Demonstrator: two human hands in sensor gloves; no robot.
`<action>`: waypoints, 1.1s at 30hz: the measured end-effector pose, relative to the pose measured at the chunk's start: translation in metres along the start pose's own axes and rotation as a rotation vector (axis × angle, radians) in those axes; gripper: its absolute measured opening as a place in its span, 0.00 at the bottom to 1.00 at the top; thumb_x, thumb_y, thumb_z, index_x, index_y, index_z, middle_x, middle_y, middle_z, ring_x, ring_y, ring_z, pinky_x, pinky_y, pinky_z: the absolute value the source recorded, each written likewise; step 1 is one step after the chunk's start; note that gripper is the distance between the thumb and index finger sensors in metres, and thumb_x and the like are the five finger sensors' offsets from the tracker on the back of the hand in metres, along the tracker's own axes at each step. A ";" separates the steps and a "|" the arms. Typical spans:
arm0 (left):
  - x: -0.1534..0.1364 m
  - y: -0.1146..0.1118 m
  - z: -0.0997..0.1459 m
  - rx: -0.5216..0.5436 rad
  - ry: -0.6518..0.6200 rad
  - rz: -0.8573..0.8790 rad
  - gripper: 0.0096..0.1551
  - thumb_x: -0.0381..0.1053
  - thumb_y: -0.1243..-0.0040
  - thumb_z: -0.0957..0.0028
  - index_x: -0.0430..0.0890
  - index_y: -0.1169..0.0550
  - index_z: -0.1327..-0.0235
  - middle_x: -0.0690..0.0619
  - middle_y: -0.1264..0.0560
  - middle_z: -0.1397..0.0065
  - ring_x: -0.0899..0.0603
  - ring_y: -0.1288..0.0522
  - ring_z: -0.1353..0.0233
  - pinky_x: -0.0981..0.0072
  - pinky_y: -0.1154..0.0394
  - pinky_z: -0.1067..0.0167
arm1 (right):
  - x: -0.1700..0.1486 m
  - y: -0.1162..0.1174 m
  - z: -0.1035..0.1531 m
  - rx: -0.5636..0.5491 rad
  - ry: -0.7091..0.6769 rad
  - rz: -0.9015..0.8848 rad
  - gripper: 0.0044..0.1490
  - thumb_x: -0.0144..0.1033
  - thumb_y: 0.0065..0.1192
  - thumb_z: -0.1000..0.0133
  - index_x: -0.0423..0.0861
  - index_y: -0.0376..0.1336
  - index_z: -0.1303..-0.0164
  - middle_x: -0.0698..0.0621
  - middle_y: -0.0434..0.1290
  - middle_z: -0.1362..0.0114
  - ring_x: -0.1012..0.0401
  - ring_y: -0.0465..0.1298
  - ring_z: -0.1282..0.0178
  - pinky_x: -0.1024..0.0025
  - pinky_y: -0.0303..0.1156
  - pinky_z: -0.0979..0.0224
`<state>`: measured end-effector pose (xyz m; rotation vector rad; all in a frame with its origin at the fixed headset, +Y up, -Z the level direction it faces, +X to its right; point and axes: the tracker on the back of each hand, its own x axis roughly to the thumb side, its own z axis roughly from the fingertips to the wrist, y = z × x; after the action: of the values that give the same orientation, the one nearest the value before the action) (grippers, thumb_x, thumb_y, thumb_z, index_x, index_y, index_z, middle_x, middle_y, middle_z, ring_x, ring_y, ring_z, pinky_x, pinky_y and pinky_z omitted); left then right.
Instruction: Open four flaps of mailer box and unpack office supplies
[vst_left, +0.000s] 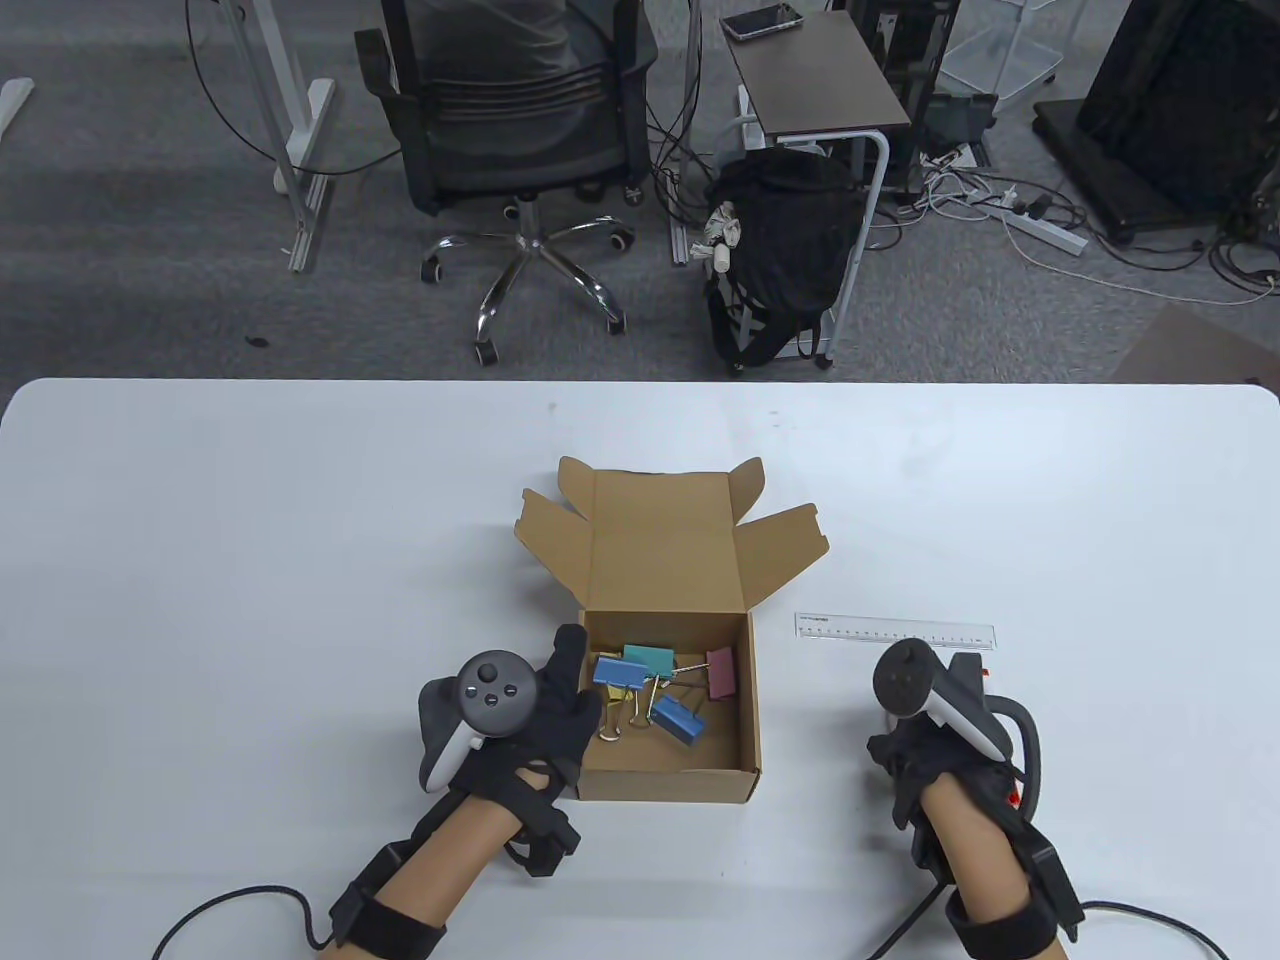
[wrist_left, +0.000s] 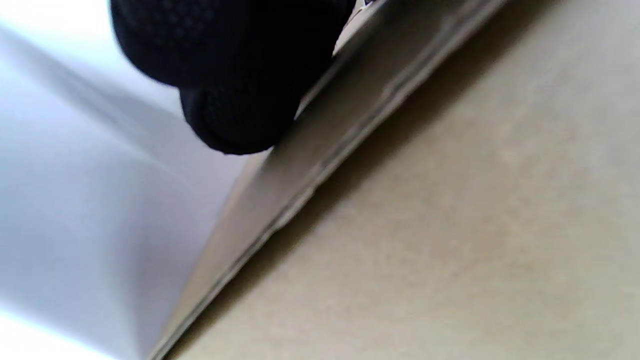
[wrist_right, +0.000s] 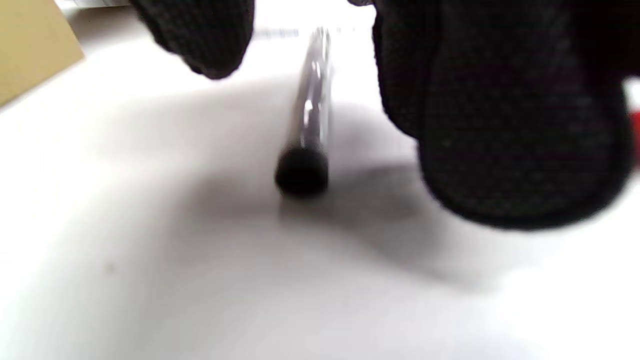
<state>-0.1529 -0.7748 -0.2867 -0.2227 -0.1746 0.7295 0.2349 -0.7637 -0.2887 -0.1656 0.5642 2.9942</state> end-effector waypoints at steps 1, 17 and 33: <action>0.000 0.000 0.000 -0.001 0.000 0.001 0.43 0.64 0.50 0.53 0.58 0.52 0.29 0.38 0.33 0.31 0.38 0.20 0.53 0.61 0.23 0.62 | 0.004 -0.008 0.008 -0.064 -0.025 0.008 0.55 0.44 0.67 0.52 0.23 0.46 0.31 0.20 0.75 0.52 0.34 0.86 0.70 0.37 0.77 0.66; -0.001 0.000 0.000 -0.004 0.000 0.012 0.43 0.65 0.50 0.53 0.58 0.53 0.29 0.37 0.33 0.31 0.37 0.19 0.53 0.61 0.23 0.62 | 0.097 -0.057 0.097 -0.405 -0.748 -0.049 0.45 0.41 0.66 0.49 0.35 0.52 0.26 0.22 0.61 0.29 0.25 0.69 0.36 0.26 0.64 0.42; -0.002 0.000 0.000 -0.010 -0.002 0.010 0.43 0.65 0.50 0.53 0.58 0.53 0.29 0.37 0.33 0.31 0.37 0.19 0.53 0.60 0.23 0.62 | 0.229 -0.009 0.028 0.388 -0.725 0.052 0.35 0.35 0.53 0.46 0.29 0.59 0.34 0.20 0.67 0.37 0.25 0.75 0.47 0.27 0.67 0.49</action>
<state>-0.1540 -0.7760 -0.2867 -0.2320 -0.1793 0.7389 0.0066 -0.7295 -0.2939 0.9174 1.0090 2.6241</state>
